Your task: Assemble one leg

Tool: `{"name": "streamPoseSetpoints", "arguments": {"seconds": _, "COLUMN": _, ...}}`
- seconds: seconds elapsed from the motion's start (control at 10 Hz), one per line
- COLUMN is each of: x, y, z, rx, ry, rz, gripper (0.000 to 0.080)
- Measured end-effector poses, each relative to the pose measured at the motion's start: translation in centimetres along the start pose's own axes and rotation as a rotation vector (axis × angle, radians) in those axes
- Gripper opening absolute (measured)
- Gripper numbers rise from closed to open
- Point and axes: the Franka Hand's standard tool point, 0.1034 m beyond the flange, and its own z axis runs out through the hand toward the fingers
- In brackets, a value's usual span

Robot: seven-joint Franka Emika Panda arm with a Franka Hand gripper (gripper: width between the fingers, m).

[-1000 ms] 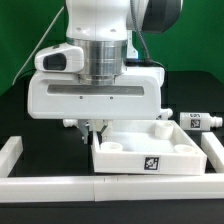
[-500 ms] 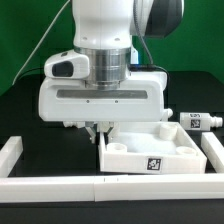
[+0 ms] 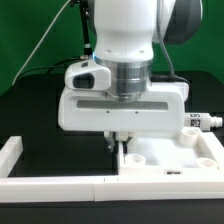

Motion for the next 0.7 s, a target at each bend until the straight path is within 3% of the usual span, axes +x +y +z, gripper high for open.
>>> {"name": "streamPoseSetpoints", "arguments": {"seconds": 0.3, "x": 0.02, "y": -0.01, "z": 0.29, "rx": -0.021, "ry": 0.001, "rz": 0.012, "gripper": 0.0061}}
{"name": "streamPoseSetpoints", "arguments": {"seconds": 0.6, "x": 0.02, "y": 0.02, "z": 0.28, "rx": -0.023, "ry": 0.001, "rz": 0.006, "gripper": 0.0061}}
{"name": "streamPoseSetpoints", "arguments": {"seconds": 0.7, "x": 0.01, "y": 0.00, "z": 0.28, "rx": -0.023, "ry": 0.001, "rz": 0.006, "gripper": 0.0242}}
